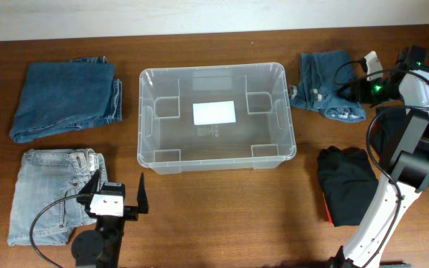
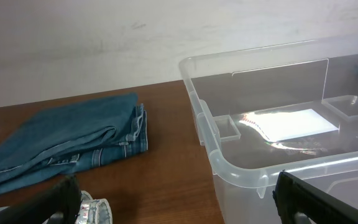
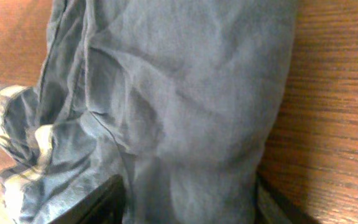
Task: Pack container
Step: 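Lower the right gripper and grasp the light-blue denim, then lift the denim and carry it left over the clear bin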
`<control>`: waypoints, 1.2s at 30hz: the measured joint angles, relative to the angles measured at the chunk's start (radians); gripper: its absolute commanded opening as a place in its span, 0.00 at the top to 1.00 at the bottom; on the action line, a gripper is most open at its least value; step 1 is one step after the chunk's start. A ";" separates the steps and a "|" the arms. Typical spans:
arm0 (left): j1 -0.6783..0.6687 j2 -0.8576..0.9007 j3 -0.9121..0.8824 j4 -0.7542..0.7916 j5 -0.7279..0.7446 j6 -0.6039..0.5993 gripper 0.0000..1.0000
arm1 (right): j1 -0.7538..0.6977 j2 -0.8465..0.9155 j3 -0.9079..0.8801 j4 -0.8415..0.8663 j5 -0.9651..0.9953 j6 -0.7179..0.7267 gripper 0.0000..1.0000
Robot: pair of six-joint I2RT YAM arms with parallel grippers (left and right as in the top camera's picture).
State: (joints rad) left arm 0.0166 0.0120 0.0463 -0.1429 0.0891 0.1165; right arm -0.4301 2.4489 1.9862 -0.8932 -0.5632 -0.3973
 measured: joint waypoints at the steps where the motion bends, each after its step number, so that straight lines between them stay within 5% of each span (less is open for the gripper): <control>1: 0.000 0.000 0.000 0.000 0.000 0.000 0.00 | 0.001 0.000 0.000 -0.002 0.008 -0.001 0.57; 4: 0.000 0.000 0.000 0.000 0.000 0.000 0.01 | 0.002 0.000 0.000 -0.007 0.029 0.006 0.78; 11: 0.000 0.000 0.000 0.000 0.000 0.000 0.01 | 0.002 0.008 0.001 -0.012 0.039 0.059 0.96; 26: 0.000 0.000 0.000 0.000 0.000 0.000 0.01 | 0.002 0.077 0.211 -0.278 -0.227 0.157 0.96; 36: 0.000 0.000 0.000 0.000 0.000 0.000 0.01 | 0.002 0.081 0.620 -0.580 -0.423 0.174 0.96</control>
State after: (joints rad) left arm 0.0166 0.0120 0.0463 -0.1429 0.0891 0.1165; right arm -0.4286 2.5298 2.6064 -1.4731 -0.9863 -0.2237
